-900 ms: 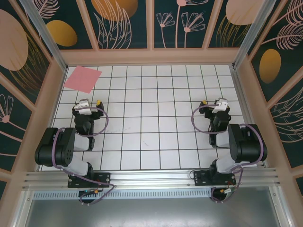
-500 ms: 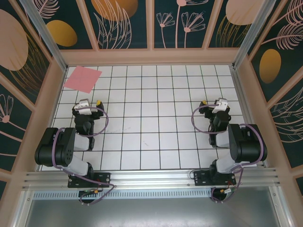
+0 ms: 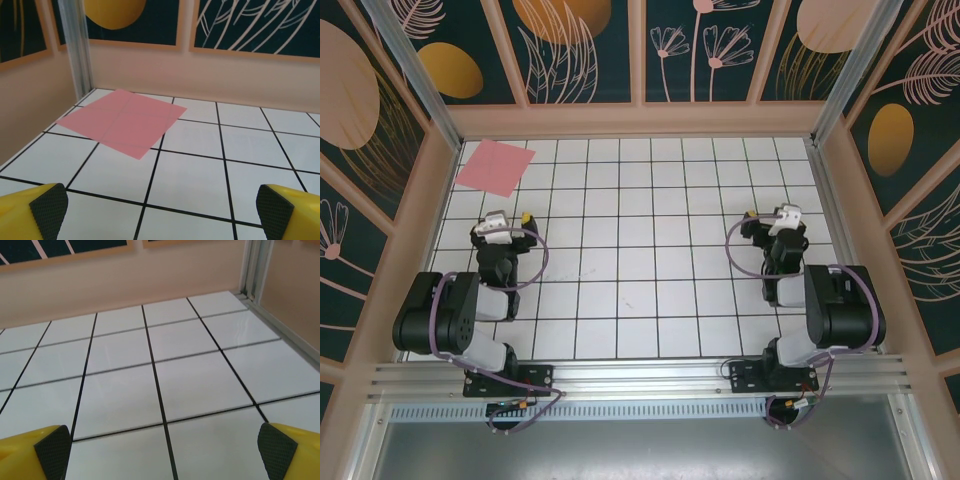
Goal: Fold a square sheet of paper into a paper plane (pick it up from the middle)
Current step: Move the square sheet of paper to the center of the table.
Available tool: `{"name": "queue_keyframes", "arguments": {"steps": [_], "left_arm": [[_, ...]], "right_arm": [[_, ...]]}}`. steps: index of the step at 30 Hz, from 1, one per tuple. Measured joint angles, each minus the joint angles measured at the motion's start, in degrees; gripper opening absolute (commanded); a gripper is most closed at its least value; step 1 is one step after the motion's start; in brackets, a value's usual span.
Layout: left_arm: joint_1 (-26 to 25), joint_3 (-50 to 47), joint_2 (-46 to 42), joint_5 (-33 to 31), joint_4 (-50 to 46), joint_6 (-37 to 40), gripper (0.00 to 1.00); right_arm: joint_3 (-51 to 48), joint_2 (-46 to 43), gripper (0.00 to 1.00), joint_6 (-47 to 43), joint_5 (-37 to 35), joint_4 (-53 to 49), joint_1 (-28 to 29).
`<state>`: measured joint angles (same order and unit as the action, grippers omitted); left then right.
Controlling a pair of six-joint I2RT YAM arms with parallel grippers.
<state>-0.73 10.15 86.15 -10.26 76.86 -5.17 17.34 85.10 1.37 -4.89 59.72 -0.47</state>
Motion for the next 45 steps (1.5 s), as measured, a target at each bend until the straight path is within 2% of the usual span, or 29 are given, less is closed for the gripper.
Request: {"name": "queue_keyframes", "arguments": {"steps": [4, 7, 10, 13, 20, 27, 33, 39, 45], "left_arm": [[0.0, -0.15, -6.93, -3.02, -3.45, -0.7, 0.99], [0.0, 2.16, -12.31, -5.31, -9.73, -2.32, 0.99], [0.0, 8.33, -14.56, -7.63, -19.47, -6.62, 0.99], [0.0, 18.14, -12.94, -9.99, -31.8, -12.37, 0.99], [0.04, 41.2, 2.99, -8.66, -52.61, -18.03, 0.98], [0.04, 63.12, 22.84, -6.29, -68.76, -20.98, 0.98], [0.5, 77.83, 35.41, -3.61, -77.35, -23.52, 0.92], [1.92, 89.05, 44.04, -2.34, -83.73, -24.76, 0.93], [2.62, 95.71, 49.2, -2.4, -89.59, -25.9, 0.94]], "right_arm": [[7.34, -5.66, 0.99, 0.98, -1.97, -10.51, 0.87], [12.92, -9.09, 0.99, 3.72, -3.87, -18.86, 1.31], [20.04, -9.53, 0.99, 7.82, -5.18, -29.68, 1.66], [25.92, -8.63, 0.99, 11.69, -6.91, -38.95, 2.4], [28.33, -7.06, 0.99, 19.12, -2.23, -50.45, 3.32], [28.35, -6.12, 0.99, 23.74, 5.49, -54.4, 4.2], [28.35, -6.12, 0.99, 25.31, 7.82, -55.58, 5.75], [28.26, -6.12, 0.99, 26.18, 8.0, -56.54, 7.15], [28.26, -6.12, 0.99, 26.49, 7.96, -57.2, 7.8]]}}
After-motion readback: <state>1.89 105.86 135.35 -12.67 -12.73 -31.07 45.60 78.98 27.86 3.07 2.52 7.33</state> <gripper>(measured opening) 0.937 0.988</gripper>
